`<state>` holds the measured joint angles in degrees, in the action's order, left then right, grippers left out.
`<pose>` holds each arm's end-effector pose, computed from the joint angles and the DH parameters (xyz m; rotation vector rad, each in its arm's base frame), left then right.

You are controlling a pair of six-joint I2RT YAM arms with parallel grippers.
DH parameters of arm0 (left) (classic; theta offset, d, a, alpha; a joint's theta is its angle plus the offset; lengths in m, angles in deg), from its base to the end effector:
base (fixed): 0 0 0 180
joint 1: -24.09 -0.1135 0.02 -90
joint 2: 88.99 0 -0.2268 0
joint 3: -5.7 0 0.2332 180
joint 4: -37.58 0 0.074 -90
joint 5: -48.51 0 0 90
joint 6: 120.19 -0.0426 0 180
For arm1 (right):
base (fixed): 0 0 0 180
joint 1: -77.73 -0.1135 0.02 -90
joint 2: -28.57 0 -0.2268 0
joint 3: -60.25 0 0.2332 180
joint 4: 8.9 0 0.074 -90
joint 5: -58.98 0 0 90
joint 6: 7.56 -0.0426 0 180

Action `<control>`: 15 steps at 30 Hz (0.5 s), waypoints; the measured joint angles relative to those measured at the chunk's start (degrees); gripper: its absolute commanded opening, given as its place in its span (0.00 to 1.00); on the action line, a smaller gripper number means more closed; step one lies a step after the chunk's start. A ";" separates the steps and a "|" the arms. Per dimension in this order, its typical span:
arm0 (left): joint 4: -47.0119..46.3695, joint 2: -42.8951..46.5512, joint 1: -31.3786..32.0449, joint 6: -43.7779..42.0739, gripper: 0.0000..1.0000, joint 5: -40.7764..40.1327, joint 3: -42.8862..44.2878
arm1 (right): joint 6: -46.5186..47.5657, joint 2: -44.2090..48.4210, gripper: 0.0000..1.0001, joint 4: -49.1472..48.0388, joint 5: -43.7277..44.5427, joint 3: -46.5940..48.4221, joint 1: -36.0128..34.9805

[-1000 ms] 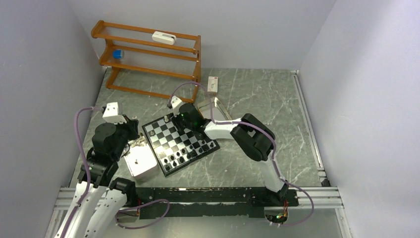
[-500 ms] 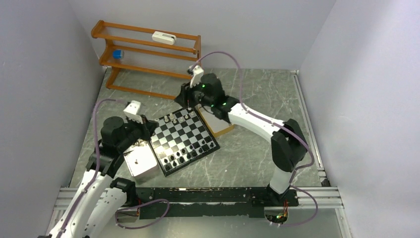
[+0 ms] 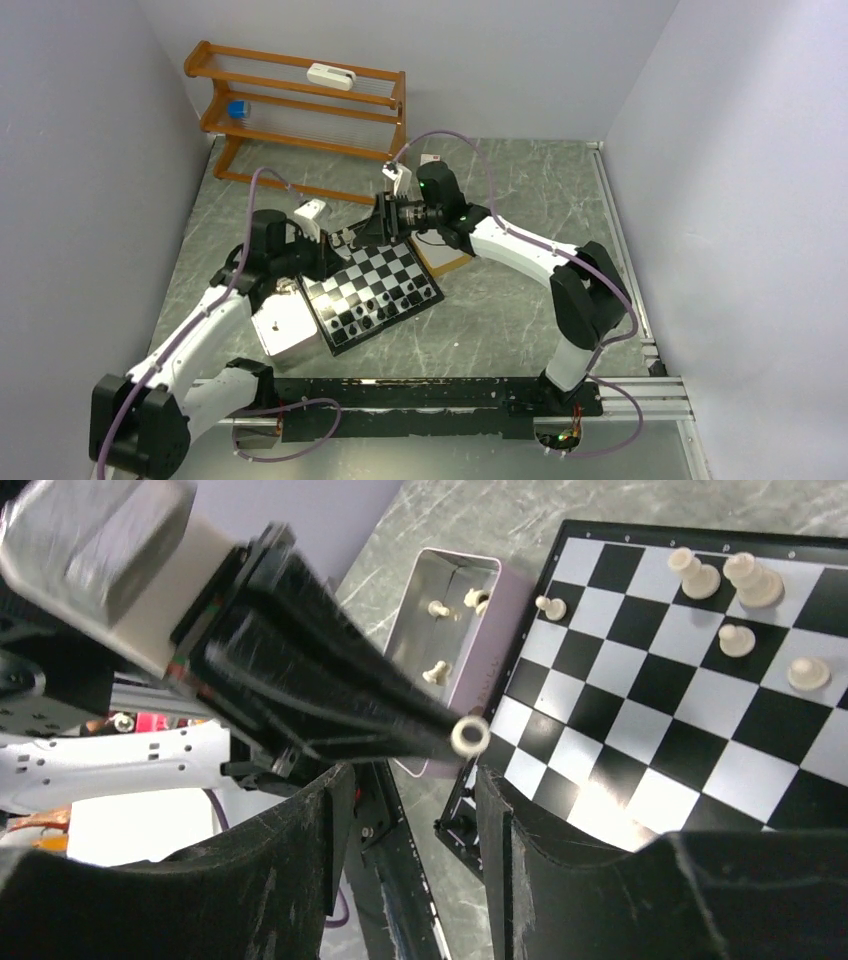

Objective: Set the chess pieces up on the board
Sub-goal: Place the chess piece on the chessboard.

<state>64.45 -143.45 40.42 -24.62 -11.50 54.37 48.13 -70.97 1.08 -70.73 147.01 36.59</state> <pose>0.1989 -0.0805 0.2147 0.5108 2.0936 -0.7822 0.2709 0.2728 0.2443 -0.6418 2.1104 1.4852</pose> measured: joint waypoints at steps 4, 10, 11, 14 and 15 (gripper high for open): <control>4.15 -8.24 0.00 5.51 0.05 -2.75 7.04 | -0.39 3.15 0.52 0.09 1.31 -3.32 1.07; 10.93 -18.95 0.00 12.13 0.05 0.20 15.45 | -0.20 10.40 0.53 -0.22 6.43 -7.56 2.91; 12.00 -19.63 -0.09 13.16 0.05 0.59 15.93 | -0.09 11.65 0.53 -0.31 7.26 -8.24 2.99; 15.21 -20.76 -0.42 15.08 0.05 1.90 17.81 | 1.01 14.40 0.53 -0.68 9.11 -9.70 3.06; 15.93 -21.03 -0.48 15.10 0.05 3.17 18.60 | 1.62 15.08 0.53 -1.22 9.49 -10.21 3.04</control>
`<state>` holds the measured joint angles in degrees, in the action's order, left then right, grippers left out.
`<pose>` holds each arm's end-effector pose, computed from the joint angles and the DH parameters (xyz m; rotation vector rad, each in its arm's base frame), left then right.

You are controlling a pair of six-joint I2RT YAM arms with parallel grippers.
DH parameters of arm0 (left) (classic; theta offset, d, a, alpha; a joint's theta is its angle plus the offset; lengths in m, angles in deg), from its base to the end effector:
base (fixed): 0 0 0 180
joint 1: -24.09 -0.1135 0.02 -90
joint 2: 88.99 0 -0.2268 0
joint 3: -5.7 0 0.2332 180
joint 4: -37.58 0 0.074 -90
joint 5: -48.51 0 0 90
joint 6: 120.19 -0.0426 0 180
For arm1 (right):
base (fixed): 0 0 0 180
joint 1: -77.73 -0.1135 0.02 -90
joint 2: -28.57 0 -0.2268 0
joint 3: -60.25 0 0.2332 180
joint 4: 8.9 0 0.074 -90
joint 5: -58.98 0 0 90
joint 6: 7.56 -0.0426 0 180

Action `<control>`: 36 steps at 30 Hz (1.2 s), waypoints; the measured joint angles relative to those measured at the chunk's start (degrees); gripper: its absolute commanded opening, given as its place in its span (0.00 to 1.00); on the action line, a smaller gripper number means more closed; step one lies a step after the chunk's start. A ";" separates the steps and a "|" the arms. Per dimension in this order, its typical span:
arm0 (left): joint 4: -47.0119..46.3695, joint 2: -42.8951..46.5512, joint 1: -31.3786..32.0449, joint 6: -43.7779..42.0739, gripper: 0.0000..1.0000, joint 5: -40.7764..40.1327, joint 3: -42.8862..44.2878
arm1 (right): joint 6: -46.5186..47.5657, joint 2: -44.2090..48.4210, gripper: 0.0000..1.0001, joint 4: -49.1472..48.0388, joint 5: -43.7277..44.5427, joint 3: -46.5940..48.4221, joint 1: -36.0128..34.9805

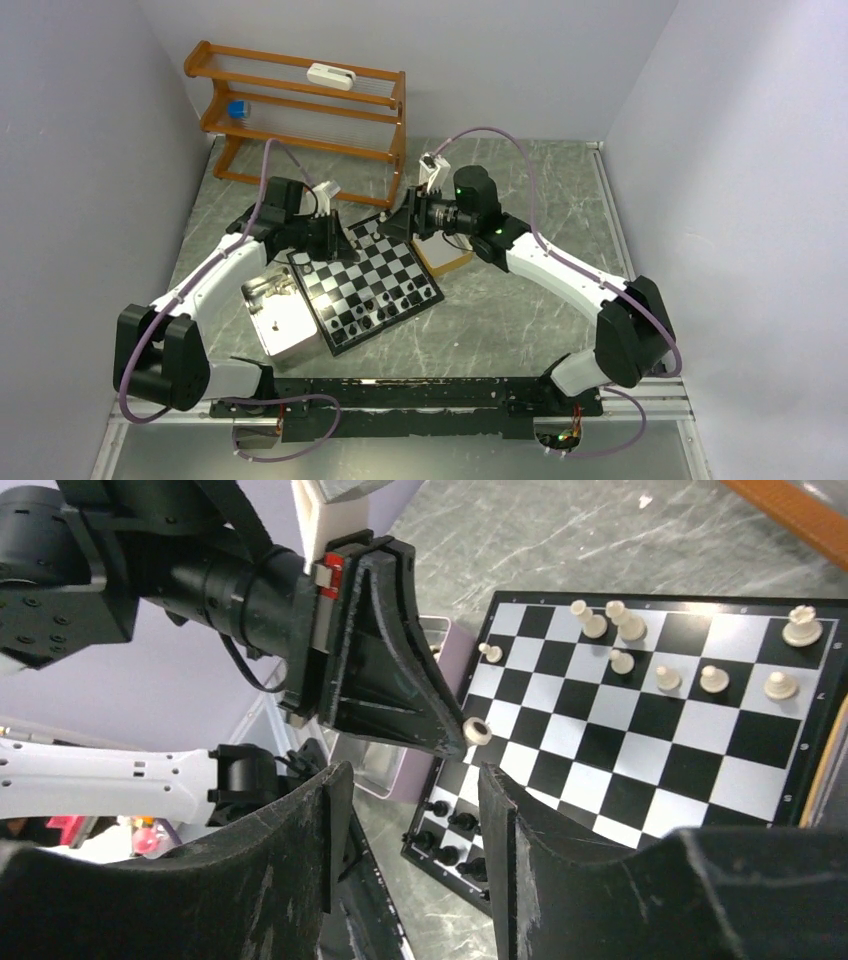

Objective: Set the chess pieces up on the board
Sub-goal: Place the chess piece on the chessboard.

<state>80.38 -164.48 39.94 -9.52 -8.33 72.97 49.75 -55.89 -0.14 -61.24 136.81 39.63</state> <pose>0.2466 -0.0942 0.2145 0.1581 2.5085 -0.9840 0.2506 0.2237 0.2754 -0.4977 1.9856 1.3072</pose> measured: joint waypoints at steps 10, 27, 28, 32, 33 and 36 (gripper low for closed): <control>2.51 2.32 0.00 -9.94 0.05 9.88 2.45 | -1.42 -4.68 0.54 -1.86 -6.95 1.11 0.17; -5.31 11.65 0.50 -17.40 0.05 10.86 -3.89 | -10.38 -11.56 0.53 -5.01 -20.61 2.86 -1.46; -5.68 11.65 0.55 -17.70 0.05 10.88 -4.09 | -10.54 -11.96 0.51 -4.98 -20.63 3.37 -1.66; -5.97 12.11 0.61 -20.31 0.05 10.88 -4.61 | -10.51 -13.31 0.47 -3.48 -20.59 5.11 -1.99; -6.21 12.52 0.66 -21.11 0.05 10.93 -4.87 | -10.47 -13.53 0.46 -3.17 -20.57 5.33 -1.97; -6.93 14.25 0.83 -22.86 0.05 11.45 -5.92 | -9.92 -14.32 0.47 -1.60 -20.13 6.51 -2.03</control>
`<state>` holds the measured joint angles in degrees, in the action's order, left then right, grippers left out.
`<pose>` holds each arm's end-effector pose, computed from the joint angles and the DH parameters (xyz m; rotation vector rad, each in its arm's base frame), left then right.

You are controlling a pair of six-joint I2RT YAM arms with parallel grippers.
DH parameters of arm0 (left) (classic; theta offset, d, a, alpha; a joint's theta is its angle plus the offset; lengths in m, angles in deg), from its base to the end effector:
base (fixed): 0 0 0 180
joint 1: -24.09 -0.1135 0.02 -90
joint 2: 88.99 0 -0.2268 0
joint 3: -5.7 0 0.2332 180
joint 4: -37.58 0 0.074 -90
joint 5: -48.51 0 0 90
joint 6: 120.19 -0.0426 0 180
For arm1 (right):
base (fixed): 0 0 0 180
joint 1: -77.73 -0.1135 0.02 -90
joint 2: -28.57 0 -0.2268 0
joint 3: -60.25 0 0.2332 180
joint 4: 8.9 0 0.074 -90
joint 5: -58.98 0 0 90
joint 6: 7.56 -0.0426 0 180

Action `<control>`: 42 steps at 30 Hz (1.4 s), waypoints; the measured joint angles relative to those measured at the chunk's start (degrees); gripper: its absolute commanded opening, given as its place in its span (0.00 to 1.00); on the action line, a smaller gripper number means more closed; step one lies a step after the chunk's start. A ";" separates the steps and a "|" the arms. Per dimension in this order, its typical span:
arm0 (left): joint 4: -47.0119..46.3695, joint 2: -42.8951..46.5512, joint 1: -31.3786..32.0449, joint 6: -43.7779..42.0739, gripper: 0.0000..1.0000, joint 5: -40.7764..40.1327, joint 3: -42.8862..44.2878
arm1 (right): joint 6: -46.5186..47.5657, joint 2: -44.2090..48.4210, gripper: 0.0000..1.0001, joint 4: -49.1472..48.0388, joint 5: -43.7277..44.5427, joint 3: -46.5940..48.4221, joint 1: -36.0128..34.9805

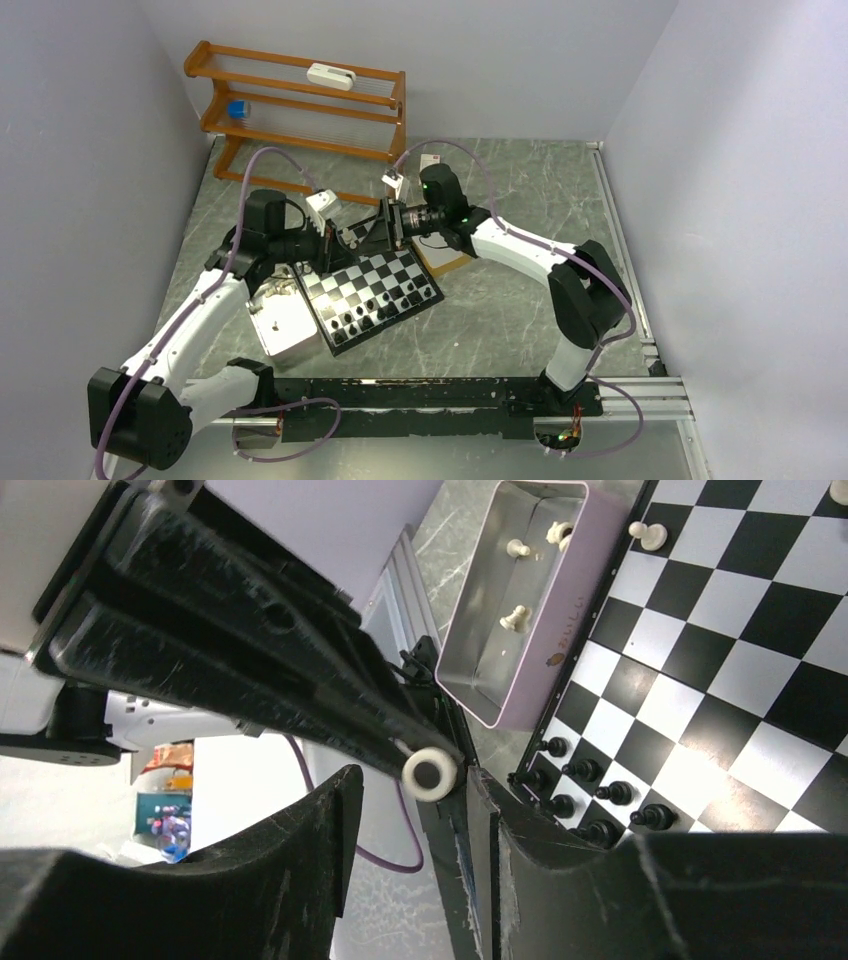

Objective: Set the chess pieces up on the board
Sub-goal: Place the chess piece on the chessboard.

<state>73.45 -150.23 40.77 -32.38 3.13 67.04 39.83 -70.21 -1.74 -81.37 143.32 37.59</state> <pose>0.2105 -0.0943 0.2518 0.7821 2.0060 -0.9938 0.2635 0.2651 0.2352 -0.6319 2.1914 1.7228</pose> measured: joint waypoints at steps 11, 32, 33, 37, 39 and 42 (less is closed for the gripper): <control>-1.42 1.64 0.37 -2.19 0.05 1.97 -1.44 | 2.03 -1.55 0.35 2.95 0.59 2.58 -0.31; -0.66 1.55 0.42 -2.51 0.13 -0.90 -2.23 | 5.22 -3.48 0.15 7.15 0.17 4.37 -0.74; -0.61 1.55 0.42 -2.47 0.15 -1.05 -2.23 | 5.14 -3.50 0.15 6.95 0.17 4.33 -0.74; -0.55 1.68 0.39 -2.05 0.33 -2.10 -2.23 | 3.54 -3.50 0.15 4.26 0.33 3.23 -0.74; -0.31 1.79 0.39 -1.90 0.39 -3.26 -2.23 | 2.05 -3.50 0.15 2.38 0.33 2.23 -0.72; 0.35 2.40 0.39 -1.20 0.45 -5.57 -2.23 | -1.60 -3.45 0.15 -2.08 0.13 0.00 -0.59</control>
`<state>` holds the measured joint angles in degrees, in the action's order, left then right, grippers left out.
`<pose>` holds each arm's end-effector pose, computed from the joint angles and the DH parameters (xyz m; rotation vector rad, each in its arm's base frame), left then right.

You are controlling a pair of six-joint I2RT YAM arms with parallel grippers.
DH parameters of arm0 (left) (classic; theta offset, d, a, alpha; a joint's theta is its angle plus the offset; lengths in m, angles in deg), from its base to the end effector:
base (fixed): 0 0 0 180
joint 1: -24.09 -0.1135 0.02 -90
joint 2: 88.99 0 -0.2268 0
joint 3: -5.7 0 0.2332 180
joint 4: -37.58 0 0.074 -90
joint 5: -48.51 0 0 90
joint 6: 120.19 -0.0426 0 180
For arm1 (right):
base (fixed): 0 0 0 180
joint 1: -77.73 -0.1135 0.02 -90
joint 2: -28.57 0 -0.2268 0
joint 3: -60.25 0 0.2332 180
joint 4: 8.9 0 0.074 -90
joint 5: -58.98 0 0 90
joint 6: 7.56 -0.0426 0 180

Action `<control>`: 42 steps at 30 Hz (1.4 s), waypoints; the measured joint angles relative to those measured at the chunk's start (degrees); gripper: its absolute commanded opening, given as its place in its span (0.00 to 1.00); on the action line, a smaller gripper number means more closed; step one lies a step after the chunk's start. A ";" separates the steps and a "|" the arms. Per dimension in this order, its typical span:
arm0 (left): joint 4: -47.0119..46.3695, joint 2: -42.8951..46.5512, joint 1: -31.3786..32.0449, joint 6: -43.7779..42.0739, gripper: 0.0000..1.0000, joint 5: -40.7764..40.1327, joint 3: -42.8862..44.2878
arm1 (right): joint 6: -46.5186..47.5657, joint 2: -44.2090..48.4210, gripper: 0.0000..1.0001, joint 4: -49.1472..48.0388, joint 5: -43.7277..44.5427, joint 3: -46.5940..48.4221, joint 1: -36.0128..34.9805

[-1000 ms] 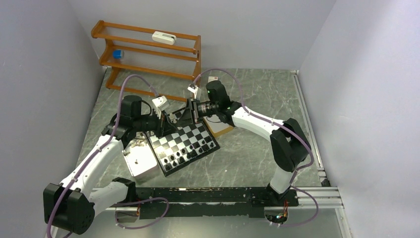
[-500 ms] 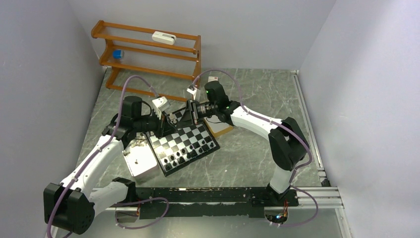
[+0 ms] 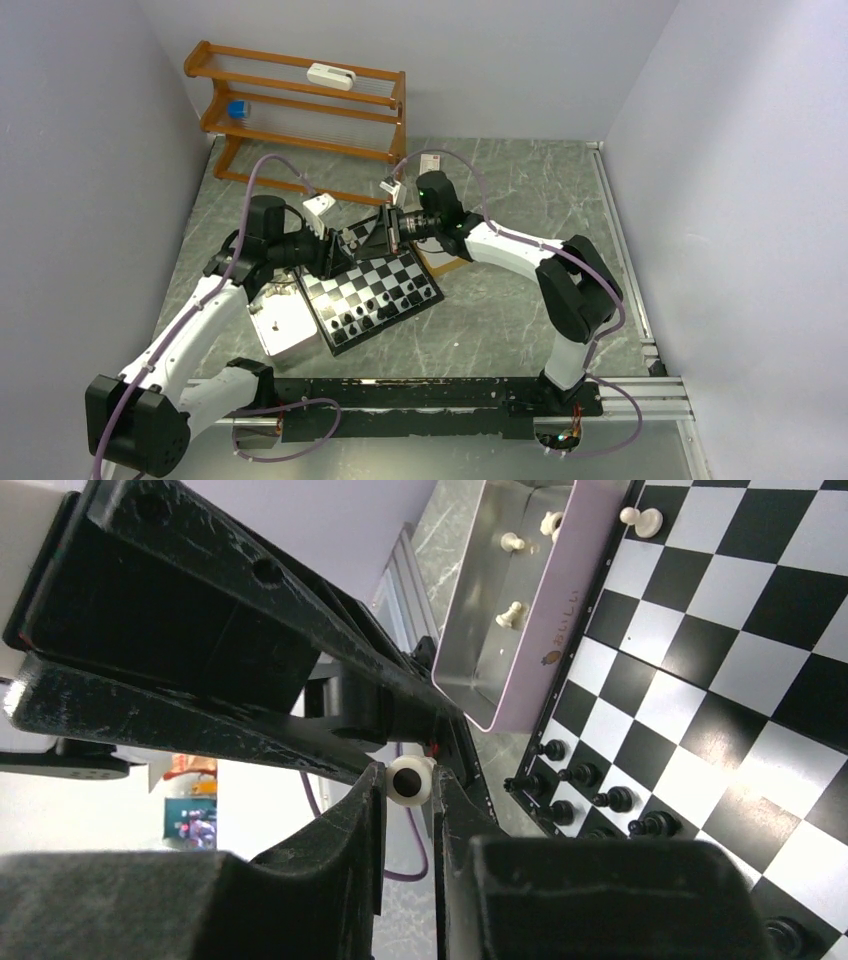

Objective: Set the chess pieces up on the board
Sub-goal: Place the chess piece on the chessboard.

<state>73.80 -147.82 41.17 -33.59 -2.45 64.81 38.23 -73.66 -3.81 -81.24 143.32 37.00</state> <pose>0.2048 -0.0910 0.2458 0.7592 2.0314 -0.8808 0.2671 0.2732 0.2170 -0.6046 2.2392 1.7361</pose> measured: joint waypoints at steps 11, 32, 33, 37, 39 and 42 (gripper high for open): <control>-2.03 7.65 0.02 8.70 0.65 -2.54 3.80 | -19.76 1.88 0.14 -25.57 0.61 -10.64 2.23; -23.19 14.25 0.02 26.05 0.52 -1.31 -2.49 | -45.55 5.16 0.15 -57.11 9.53 -16.87 2.69; -26.34 14.23 0.02 28.59 0.50 -0.76 -4.17 | -45.59 6.34 0.15 -57.18 10.43 -16.87 2.67; -29.05 14.21 0.02 30.86 0.52 -0.37 -5.09 | -45.66 6.71 0.15 -57.18 11.02 -16.87 2.69; -30.60 14.21 0.02 31.89 0.53 -0.24 -5.31 | -45.79 6.71 0.16 -57.13 11.21 -16.87 2.69; -33.05 14.21 0.02 33.68 0.51 0.22 -5.46 | -45.83 6.71 0.16 -57.13 11.30 -16.87 2.67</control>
<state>40.76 -133.62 41.19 0.10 -2.23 59.35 -7.60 -66.95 -60.95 -69.94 126.45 39.67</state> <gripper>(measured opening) 0.529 0.200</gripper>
